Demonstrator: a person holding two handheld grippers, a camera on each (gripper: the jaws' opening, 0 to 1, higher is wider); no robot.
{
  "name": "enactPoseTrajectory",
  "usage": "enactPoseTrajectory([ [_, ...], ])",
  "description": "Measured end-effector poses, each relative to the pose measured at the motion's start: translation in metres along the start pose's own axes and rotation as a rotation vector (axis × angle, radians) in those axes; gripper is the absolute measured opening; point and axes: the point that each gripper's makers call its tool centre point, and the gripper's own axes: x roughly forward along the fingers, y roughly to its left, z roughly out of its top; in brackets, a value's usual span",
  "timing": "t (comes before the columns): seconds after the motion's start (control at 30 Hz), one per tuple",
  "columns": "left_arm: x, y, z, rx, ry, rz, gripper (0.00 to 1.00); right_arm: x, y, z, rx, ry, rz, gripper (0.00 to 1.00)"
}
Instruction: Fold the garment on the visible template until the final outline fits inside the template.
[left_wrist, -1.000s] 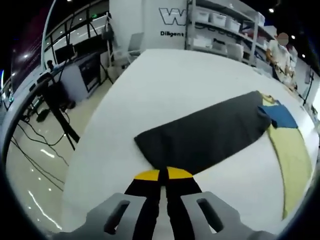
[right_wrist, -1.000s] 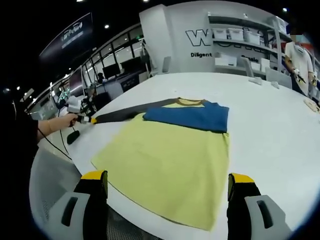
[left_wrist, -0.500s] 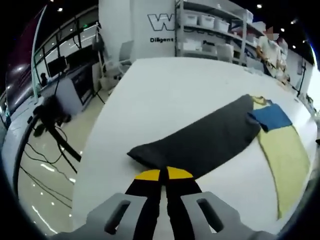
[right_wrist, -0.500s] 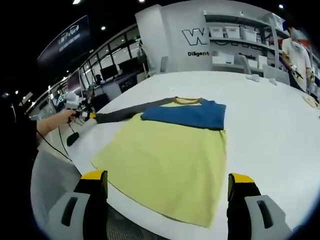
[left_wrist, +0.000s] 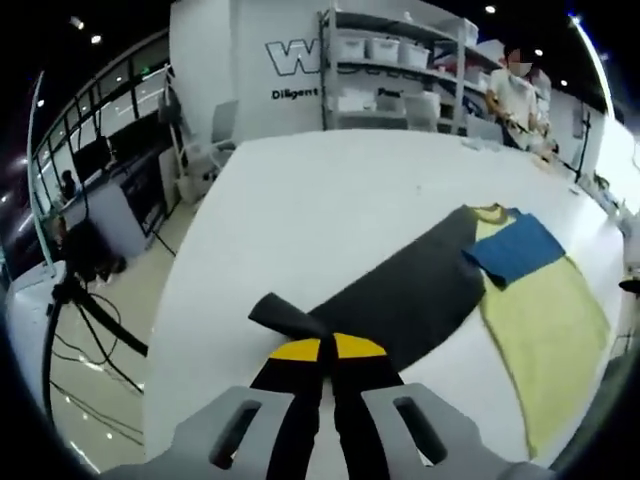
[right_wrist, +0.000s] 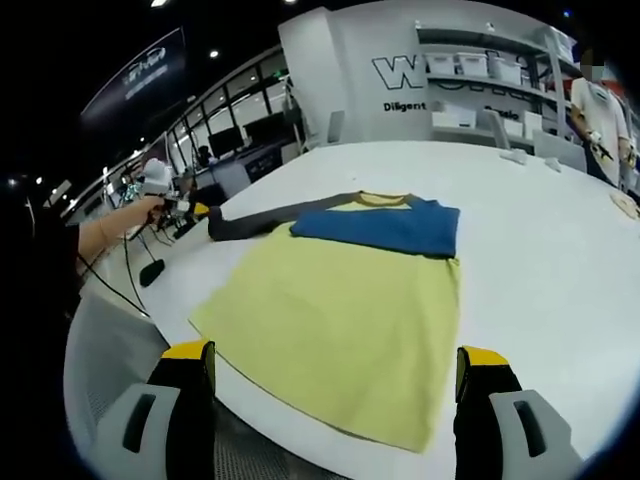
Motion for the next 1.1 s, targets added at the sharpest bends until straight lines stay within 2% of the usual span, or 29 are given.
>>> enactPoseTrajectory([
  [0.2, 0.003, -0.02, 0.025, 0.045, -0.03, -0.036, 0.0, -0.001, 0.0, -0.001, 0.0, -0.004, 0.003, 0.99],
  [0.27, 0.005, -0.029, 0.036, 0.04, -0.042, -0.054, 0.0, -0.002, 0.002, -0.002, -0.003, 0.004, 0.009, 0.99],
  [0.47, 0.013, -0.055, 0.055, 0.052, -0.059, -0.095, 0.0, -0.003, 0.006, 0.0, -0.016, -0.004, 0.013, 0.99],
  [0.57, 0.015, -0.071, 0.071, 0.061, -0.078, -0.124, 0.0, -0.004, 0.007, 0.0, -0.016, -0.006, 0.018, 0.99],
  [0.8, 0.021, -0.102, 0.095, 0.106, -0.08, -0.158, 0.0, -0.004, 0.006, -0.001, -0.017, -0.001, 0.013, 0.99],
  [0.97, 0.025, -0.128, 0.11, 0.124, -0.095, -0.195, 0.0, -0.006, 0.003, 0.0, -0.012, -0.004, 0.008, 0.99],
  [1.1, 0.029, -0.155, 0.114, 0.16, -0.089, -0.229, 0.0, -0.006, 0.0, -0.001, -0.008, 0.005, 0.004, 0.99],
])
